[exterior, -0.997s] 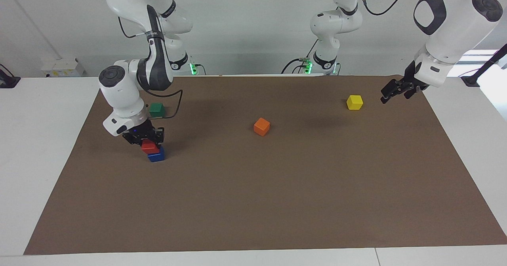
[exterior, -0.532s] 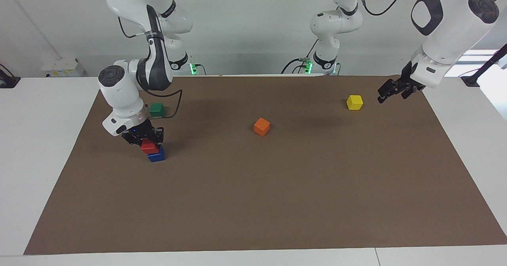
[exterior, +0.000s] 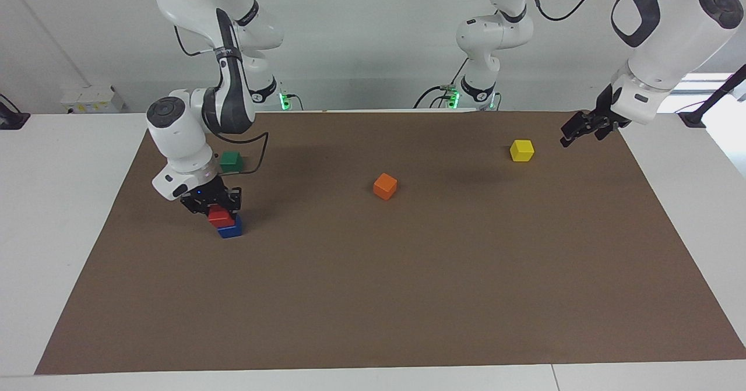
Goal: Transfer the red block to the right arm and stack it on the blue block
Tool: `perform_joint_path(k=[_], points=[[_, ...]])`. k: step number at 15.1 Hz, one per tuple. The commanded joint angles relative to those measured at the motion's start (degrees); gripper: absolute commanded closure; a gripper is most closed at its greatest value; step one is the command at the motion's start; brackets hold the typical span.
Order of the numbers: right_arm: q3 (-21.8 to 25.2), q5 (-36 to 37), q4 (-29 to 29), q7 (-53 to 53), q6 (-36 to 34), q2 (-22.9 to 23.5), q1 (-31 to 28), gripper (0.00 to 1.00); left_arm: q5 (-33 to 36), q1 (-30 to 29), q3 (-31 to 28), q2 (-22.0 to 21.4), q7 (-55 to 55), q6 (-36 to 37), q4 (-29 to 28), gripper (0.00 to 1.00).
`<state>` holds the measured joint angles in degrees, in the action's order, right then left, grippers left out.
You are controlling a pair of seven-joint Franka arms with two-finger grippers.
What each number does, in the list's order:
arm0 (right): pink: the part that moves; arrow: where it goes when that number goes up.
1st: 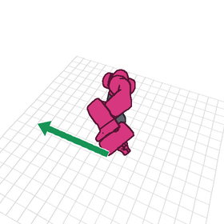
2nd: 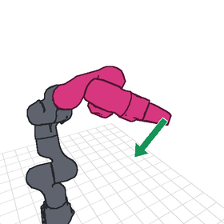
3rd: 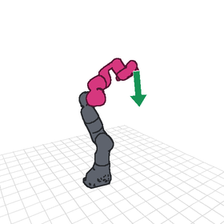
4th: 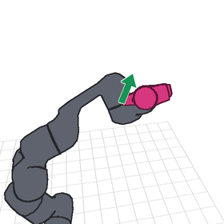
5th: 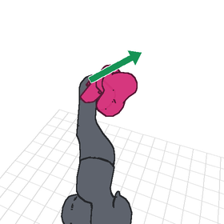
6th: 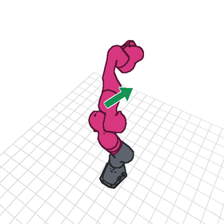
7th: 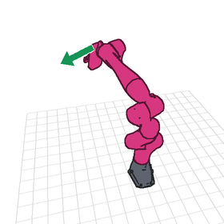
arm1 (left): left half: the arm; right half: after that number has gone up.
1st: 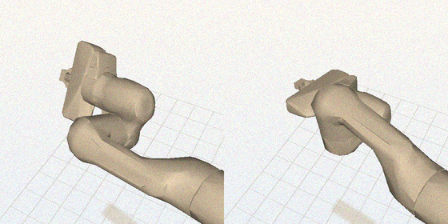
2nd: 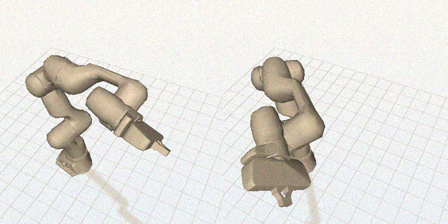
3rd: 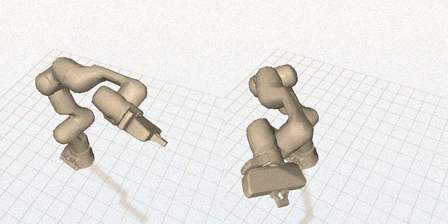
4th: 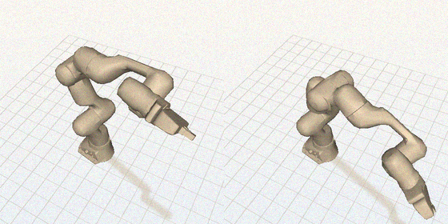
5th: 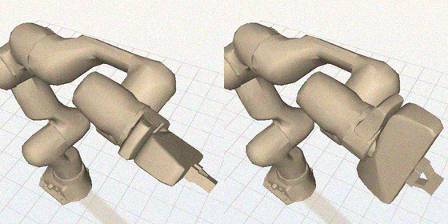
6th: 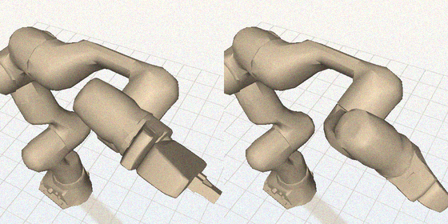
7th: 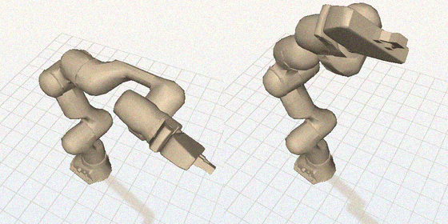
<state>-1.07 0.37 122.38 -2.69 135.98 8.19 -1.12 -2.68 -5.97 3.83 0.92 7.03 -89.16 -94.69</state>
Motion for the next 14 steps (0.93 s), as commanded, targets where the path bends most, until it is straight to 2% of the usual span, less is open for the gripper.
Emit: perform_joint_path(k=[1, 4, 5, 7, 9, 10, 11, 14], points=[[-0.6, 1.39, 1.45, -0.56, 1.57, -0.72, -0.73, 1.0, 1.18, 0.6, -0.4, -0.66, -0.26, 1.27, 0.38, 0.0], [-0.6, 1.39, 1.45, -0.3, 1.48, -0.72, -0.47, 1.0, 1.18, 0.69, -0.4, -0.74, -0.26, 1.36, 0.38, 0.0], [-0.6, 1.39, 1.45, -0.3, 1.39, -0.72, -0.55, 0.83, 1.18, 0.61, -0.4, -0.74, -0.26, 1.36, 0.38, 0.0], [-0.6, 1.39, 1.45, -0.3, 1.39, -0.72, -0.55, 0.41, 1.36, 0.78, -0.4, -0.74, -0.53, 1.54, 0.47, 0.0], [-0.6, 1.39, 1.45, -0.3, 1.39, -0.72, -0.55, 0.18, 3.01, 1.13, -0.05, -0.83, -0.44, 1.36, 0.47, 0.0], [-0.6, 1.39, 1.45, -0.3, 1.3, -0.72, -0.55, 0.12, 3.46, 1.13, 0.04, -0.83, -0.53, 1.19, 0.38, 0.0], [-0.6, 1.39, 1.45, -0.3, 1.3, -0.72, -0.55, 0.1, 3.38, 1.13, 0.04, -0.83, -0.53, 1.19, 0.38, 0.0], [-0.6, 1.39, 1.37, -0.21, 1.21, -0.72, -0.55, 0.09, 3.29, 0.52, 0.13, -1.01, -0.18, 1.27, 0.3, 0.0]])
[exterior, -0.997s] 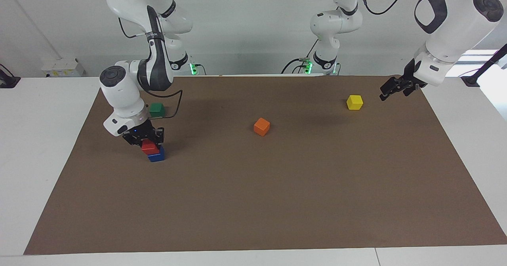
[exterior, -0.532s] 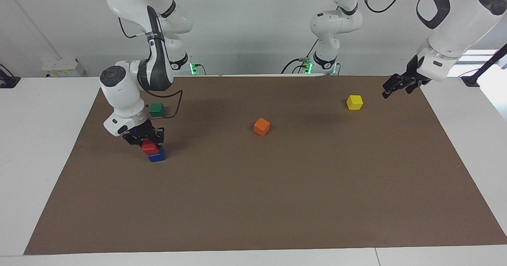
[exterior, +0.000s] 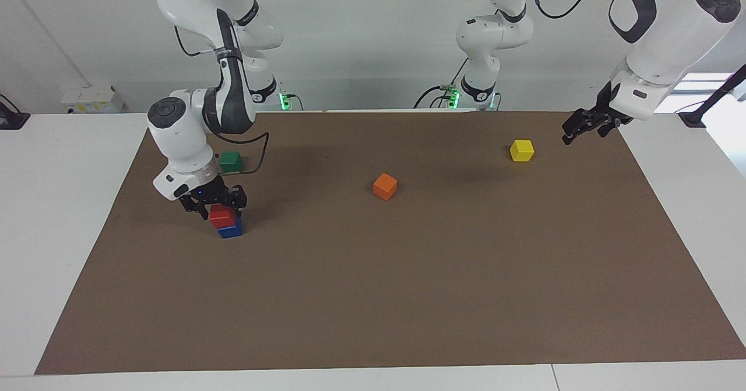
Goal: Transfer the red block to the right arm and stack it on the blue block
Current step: 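Open the right gripper and withdraw it from the stacked blocks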
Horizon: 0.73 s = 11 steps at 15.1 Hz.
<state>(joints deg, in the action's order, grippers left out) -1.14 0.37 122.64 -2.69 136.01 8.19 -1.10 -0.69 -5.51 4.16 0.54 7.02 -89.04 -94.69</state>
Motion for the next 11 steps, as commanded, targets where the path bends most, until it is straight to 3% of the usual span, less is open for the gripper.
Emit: perform_joint_path(k=[1, 2, 3, 11], points=[[-0.53, 1.39, 0.94, -0.21, 0.92, -0.72, -0.57, 0.09, 1.31, -0.03, -0.29, -0.71, -0.17, 1.33, 0.04, 0.0], [-0.62, 1.39, 0.5, -0.21, 0.14, -0.64, -0.66, 0.01, 1.31, -0.11, -0.29, -0.89, -0.17, 1.33, -0.23, 0.0], [-0.62, 1.13, -0.28, -0.21, -1.17, -0.72, -0.66, 0.0, 1.31, -0.11, -0.29, -0.98, -0.17, 1.42, -0.23, 0.0], [-0.88, -2.9, -18.72, -0.21, -29.36, -2.04, -0.31, 0.0, 1.31, -0.11, -0.29, -0.89, -0.17, 1.42, -0.23, 0.0]])
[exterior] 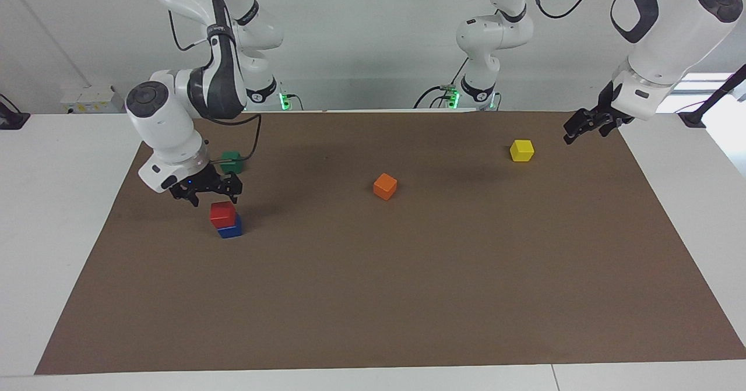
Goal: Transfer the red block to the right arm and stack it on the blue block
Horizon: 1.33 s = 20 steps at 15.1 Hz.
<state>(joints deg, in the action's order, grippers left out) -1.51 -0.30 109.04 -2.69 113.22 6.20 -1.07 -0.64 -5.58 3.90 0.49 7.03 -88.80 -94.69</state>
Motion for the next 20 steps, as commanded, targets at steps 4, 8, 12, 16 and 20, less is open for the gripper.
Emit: perform_joint_path(k=[4, 8, 12, 16, 20], points=[[-0.42, -2.87, -10.33, -0.38, -17.66, -3.89, -0.77, 0.0, 1.25, -0.05, -0.03, -0.93, -0.17, 1.18, -0.23, 0.0], [-0.07, -2.52, -10.77, -0.82, -22.94, -8.21, -0.86, 0.0, 1.25, -0.05, -0.03, -0.93, -0.17, 1.18, -0.23, 0.0], [0.02, -0.5, -11.83, -2.93, -22.6, -7.6, -1.04, 0.0, 1.25, -0.05, -0.03, -0.93, -0.17, 1.18, -0.23, 0.0], [0.02, 0.03, -11.92, -3.02, -22.69, -7.6, -1.3, 0.0, 1.25, -0.05, -0.03, -0.84, -0.17, 1.18, -0.23, 0.0], [0.02, -0.05, -11.39, -2.76, -22.95, -7.95, -2.01, 0.0, 1.25, -0.05, -0.03, -0.93, -0.17, 1.18, -0.23, 0.0]])
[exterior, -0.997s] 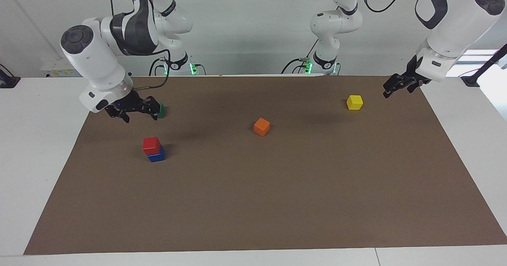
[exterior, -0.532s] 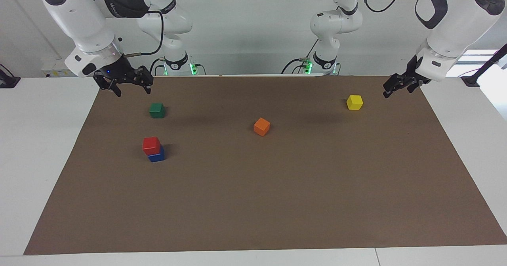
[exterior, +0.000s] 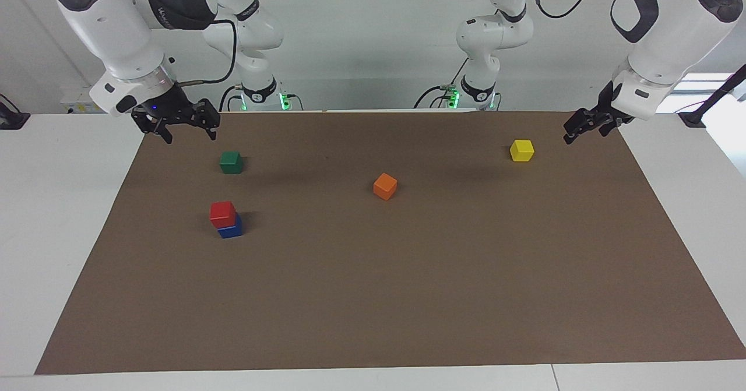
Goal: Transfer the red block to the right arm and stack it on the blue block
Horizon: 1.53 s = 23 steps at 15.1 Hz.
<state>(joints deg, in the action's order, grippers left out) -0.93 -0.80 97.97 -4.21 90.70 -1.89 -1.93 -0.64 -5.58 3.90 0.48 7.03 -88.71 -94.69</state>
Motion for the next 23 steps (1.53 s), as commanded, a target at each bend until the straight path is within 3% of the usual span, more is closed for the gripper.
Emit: perform_joint_path(k=[1, 23], points=[[-0.57, 0.45, -0.41, -1.24, -0.27, 0.13, -1.23, 0.0, 1.25, -0.05, -0.03, -0.92, -0.17, 1.08, -0.23, 0.0], [-0.57, 0.63, -0.5, -1.06, 2.37, 0.31, -1.32, 0.0, 1.25, 2.33, 0.32, -0.83, -0.44, 0.12, -0.05, 0.0]])
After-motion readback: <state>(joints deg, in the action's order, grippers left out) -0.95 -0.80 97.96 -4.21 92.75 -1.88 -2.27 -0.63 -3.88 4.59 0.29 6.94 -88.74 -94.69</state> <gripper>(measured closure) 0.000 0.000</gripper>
